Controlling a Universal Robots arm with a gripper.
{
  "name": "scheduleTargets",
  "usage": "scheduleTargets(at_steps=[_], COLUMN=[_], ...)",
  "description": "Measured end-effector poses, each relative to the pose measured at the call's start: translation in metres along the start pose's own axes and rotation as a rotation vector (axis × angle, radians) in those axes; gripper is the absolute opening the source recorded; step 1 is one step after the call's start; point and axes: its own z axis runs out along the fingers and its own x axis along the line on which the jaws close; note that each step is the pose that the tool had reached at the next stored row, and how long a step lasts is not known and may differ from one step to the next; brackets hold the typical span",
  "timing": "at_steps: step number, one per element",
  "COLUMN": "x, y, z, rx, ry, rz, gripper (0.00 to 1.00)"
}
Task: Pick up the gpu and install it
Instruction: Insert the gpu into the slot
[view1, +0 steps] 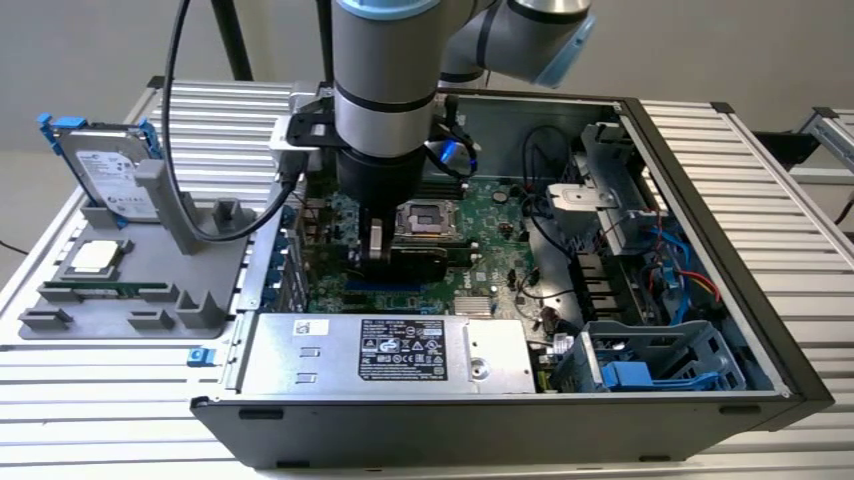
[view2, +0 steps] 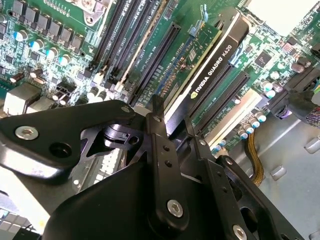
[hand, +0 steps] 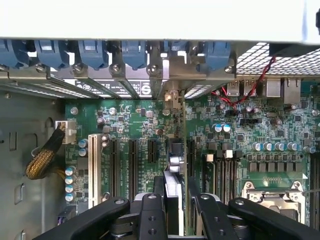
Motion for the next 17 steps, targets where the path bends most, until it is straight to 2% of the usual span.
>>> scheduleTargets(at_steps=[17], x=[0.0011], y=[-0.0002], z=[0.0030], rx=[0.0000], ry=[-0.0005], rz=[0.005], gripper=[0.00])
